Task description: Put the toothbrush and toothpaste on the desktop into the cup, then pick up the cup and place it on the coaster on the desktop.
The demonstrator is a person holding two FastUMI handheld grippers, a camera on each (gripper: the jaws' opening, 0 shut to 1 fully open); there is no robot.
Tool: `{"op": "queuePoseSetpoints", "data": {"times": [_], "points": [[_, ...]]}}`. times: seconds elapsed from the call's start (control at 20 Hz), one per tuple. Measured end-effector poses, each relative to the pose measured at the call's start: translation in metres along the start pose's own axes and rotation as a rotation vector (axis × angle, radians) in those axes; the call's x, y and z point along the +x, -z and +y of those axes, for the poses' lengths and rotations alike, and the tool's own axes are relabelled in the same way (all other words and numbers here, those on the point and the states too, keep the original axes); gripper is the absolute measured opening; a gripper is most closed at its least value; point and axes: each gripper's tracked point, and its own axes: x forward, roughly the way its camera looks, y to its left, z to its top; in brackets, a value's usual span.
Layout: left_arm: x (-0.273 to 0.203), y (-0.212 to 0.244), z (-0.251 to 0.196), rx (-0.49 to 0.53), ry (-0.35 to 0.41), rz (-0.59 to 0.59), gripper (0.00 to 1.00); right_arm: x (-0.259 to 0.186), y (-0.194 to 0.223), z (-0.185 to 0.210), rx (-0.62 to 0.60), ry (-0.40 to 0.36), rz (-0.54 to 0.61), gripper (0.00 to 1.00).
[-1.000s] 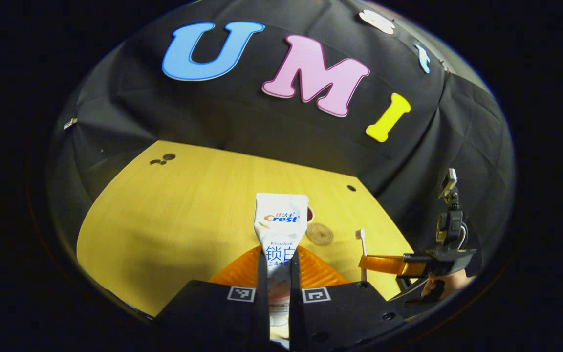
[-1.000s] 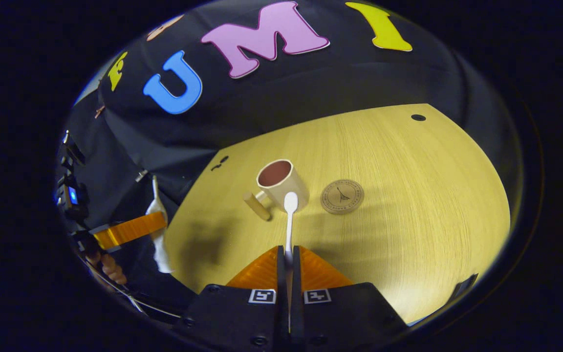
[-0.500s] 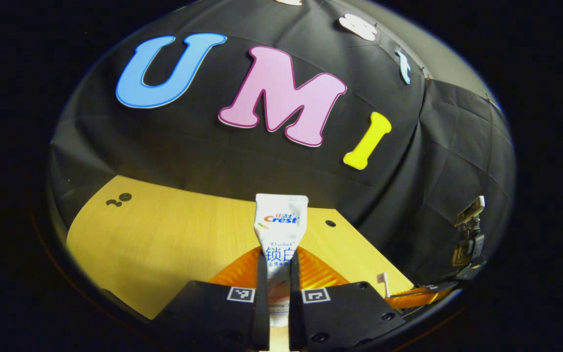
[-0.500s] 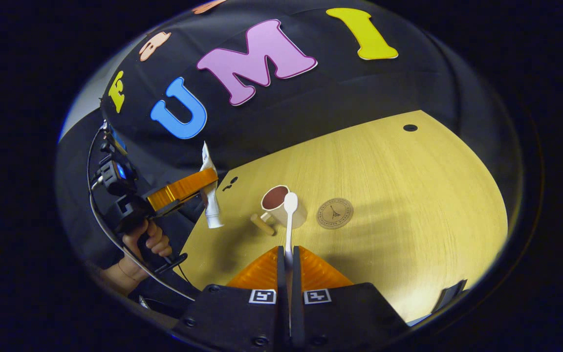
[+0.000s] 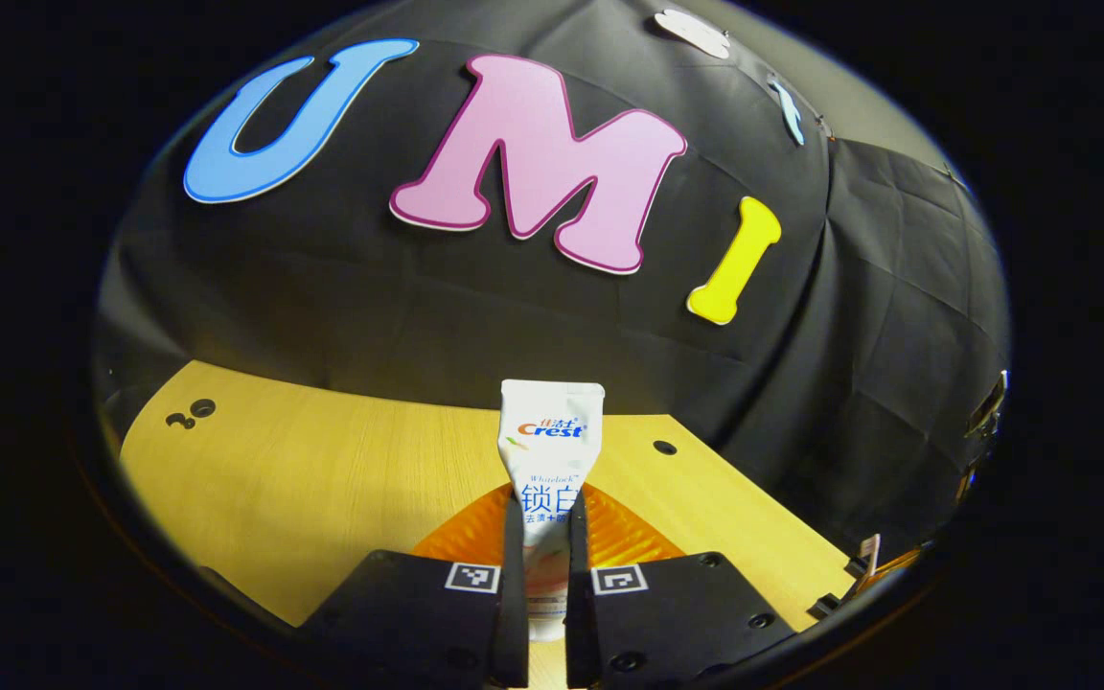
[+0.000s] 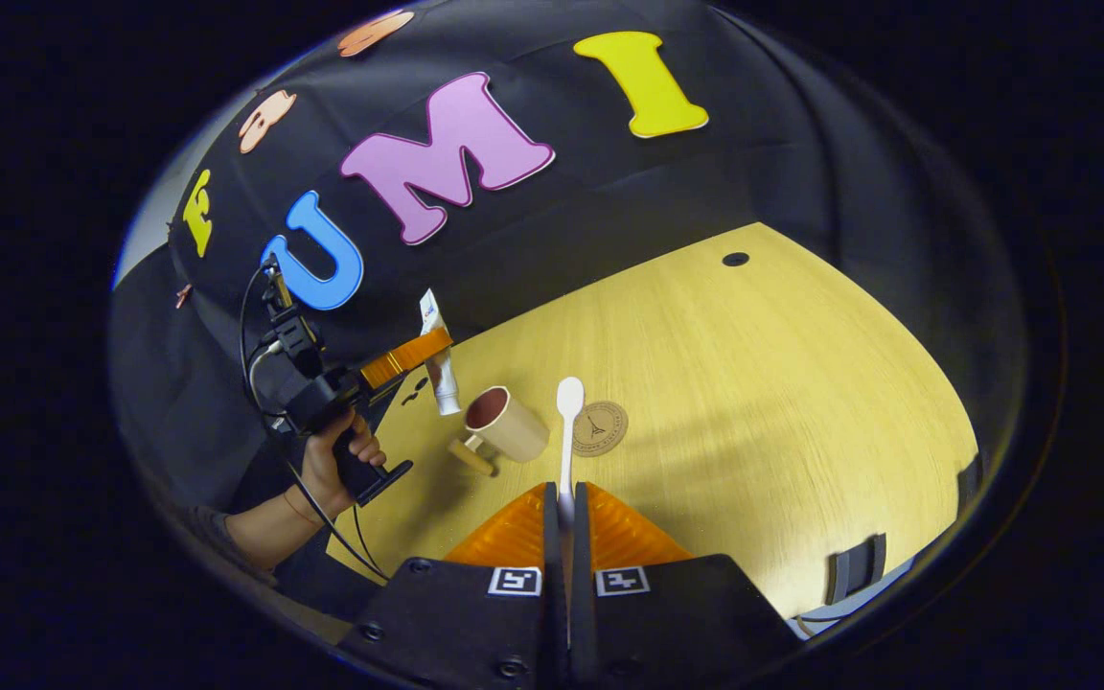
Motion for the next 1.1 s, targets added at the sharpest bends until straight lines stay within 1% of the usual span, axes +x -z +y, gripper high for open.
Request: {"op": "queuePoseSetpoints", "data": {"times": [0.15,0.3,0.45,0.65,0.75,0.8,0.85,0.9,0.95,1.0,1.05,1.1], "points": [[0.017,0.019,0.005,0.016,-0.002,0.035,0.2,-0.01,0.012,-0.015,0.039,0.049,-0.015,0.06],[0.022,0.035,0.005,0.036,0.012,0.067,0.2,-0.017,0.02,-0.021,0.062,0.078,-0.029,0.06],[0.02,0.046,0.007,0.049,0.02,0.085,0.22,-0.018,0.026,-0.017,0.073,0.083,-0.04,0.06],[0.014,0.062,0.013,0.043,0.01,0.13,0.27,-0.018,0.028,-0.006,0.067,0.079,-0.053,0.06],[0.005,0.067,0.01,0.045,0.028,0.144,0.31,-0.022,0.033,0.0,0.062,0.079,-0.061,0.06],[0.001,0.07,0.009,0.051,0.034,0.156,0.48,-0.023,0.033,0.002,0.063,0.077,-0.064,0.06],[-0.004,0.074,0.01,0.061,0.035,0.166,0.42,-0.024,0.035,0.006,0.064,0.076,-0.068,0.06],[-0.009,0.073,0.011,0.077,0.032,0.164,0.48,-0.025,0.035,0.01,0.064,0.071,-0.073,0.06],[-0.014,0.073,0.01,0.091,0.033,0.165,0.51,-0.025,0.035,0.014,0.065,0.067,-0.077,0.06],[-0.019,0.073,0.011,0.103,0.033,0.168,0.63,-0.026,0.034,0.02,0.064,0.058,-0.085,0.06],[-0.024,0.074,0.013,0.115,0.033,0.173,0.56,-0.024,0.032,0.025,0.065,0.047,-0.095,0.06],[-0.031,0.075,0.015,0.126,0.028,0.179,0.59,-0.024,0.029,0.032,0.065,0.035,-0.104,0.06]]}}
